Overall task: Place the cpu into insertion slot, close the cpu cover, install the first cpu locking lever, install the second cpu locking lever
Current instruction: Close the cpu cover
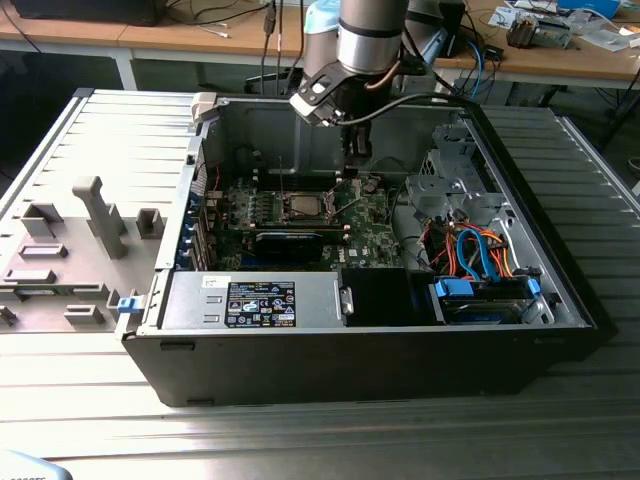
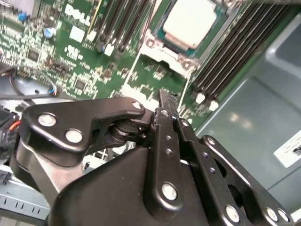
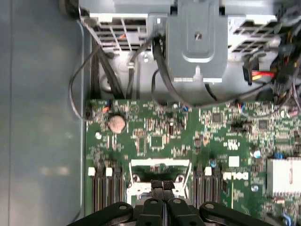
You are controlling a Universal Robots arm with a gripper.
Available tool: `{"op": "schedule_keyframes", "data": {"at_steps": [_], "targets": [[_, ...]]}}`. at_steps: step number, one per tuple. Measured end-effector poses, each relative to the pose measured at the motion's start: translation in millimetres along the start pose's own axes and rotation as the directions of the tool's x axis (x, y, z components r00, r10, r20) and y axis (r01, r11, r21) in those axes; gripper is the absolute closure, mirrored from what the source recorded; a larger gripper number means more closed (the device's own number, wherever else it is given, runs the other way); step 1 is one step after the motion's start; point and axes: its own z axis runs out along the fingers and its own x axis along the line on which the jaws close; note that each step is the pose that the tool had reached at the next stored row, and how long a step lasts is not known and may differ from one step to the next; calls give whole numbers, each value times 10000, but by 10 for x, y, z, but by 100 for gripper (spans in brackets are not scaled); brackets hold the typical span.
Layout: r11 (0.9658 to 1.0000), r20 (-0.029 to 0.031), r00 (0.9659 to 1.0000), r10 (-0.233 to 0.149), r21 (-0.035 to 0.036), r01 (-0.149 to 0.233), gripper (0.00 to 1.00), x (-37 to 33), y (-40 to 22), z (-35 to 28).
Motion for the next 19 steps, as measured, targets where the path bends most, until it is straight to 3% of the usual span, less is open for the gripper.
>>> {"op": "schedule_keyframes", "data": {"at_steps": [2,4,7,9,15,18,19], "targets": [[10000,-4,10000,1,62,-1,89,0,82,11],[9998,-3,10000,-2,196,2,89,0,246,41],[9996,-5,10000,-21,287,21,89,3,356,110],[9995,-6,10000,-33,309,33,89,4,388,144],[9994,-31,9999,-141,323,142,89,4,383,231],[9994,-36,9999,-145,323,146,89,5,311,232],[9994,-82,9999,-145,314,148,89,6,228,232]]}}
